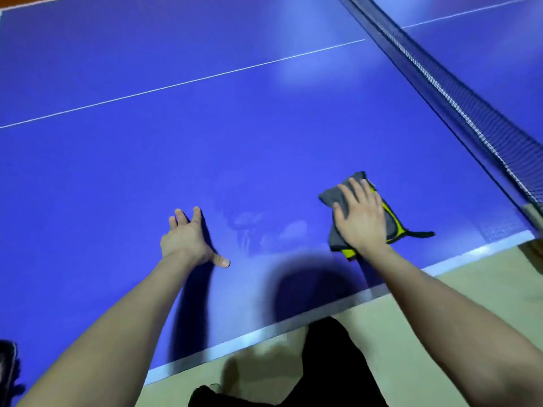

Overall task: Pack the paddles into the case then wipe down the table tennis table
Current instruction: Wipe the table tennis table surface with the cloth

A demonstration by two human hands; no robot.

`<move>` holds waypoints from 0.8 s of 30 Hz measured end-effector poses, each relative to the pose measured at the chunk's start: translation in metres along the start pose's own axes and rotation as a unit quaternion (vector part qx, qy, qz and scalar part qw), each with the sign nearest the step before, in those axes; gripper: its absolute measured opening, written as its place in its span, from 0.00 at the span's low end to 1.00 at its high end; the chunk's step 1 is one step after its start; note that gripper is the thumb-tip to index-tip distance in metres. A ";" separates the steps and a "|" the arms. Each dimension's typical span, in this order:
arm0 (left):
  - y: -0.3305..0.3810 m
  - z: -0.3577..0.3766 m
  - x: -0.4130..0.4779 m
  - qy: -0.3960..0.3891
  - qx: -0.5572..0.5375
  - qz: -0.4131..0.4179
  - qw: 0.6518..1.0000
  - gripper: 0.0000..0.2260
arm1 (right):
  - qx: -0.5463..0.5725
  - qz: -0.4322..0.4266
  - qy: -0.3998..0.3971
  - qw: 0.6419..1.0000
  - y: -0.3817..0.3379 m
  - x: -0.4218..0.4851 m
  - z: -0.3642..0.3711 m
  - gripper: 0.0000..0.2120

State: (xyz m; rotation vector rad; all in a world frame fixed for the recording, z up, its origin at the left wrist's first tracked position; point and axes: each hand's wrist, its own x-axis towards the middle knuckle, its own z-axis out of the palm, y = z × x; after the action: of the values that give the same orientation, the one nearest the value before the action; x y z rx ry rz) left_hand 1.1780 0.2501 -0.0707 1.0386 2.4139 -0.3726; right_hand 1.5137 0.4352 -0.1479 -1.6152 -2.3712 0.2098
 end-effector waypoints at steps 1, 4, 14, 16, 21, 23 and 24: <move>-0.001 0.002 -0.002 0.013 -0.010 0.016 1.000 0.75 | -0.013 0.042 0.001 0.999 0.019 -0.006 -0.006 0.28; -0.007 0.014 -0.028 0.104 -0.021 0.073 0.992 0.58 | -0.034 0.164 0.002 0.986 0.001 -0.031 -0.003 0.32; -0.026 0.054 -0.105 -0.014 -0.006 0.070 0.997 0.77 | -0.049 -0.184 -0.125 0.974 -0.236 -0.141 0.019 0.34; -0.019 0.058 -0.099 -0.052 0.000 0.031 0.998 0.84 | -0.030 -0.240 -0.104 0.965 -0.219 -0.132 0.016 0.32; -0.007 0.068 -0.095 -0.048 0.049 0.006 0.998 0.88 | -0.004 -0.122 -0.024 0.992 -0.026 -0.068 -0.002 0.30; -0.005 0.067 -0.098 -0.036 0.038 0.002 0.999 0.87 | -0.017 -0.030 -0.018 0.999 0.059 -0.040 -0.018 0.33; -0.006 0.066 -0.098 -0.034 0.032 0.004 0.999 0.87 | -0.020 0.011 -0.032 0.999 0.086 -0.032 -0.026 0.35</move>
State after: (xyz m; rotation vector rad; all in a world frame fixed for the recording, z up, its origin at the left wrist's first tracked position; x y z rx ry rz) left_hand 1.2534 0.1582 -0.0743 1.0466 2.3506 -0.4770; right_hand 1.6090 0.4363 -0.1507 -1.6786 -2.4208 0.2226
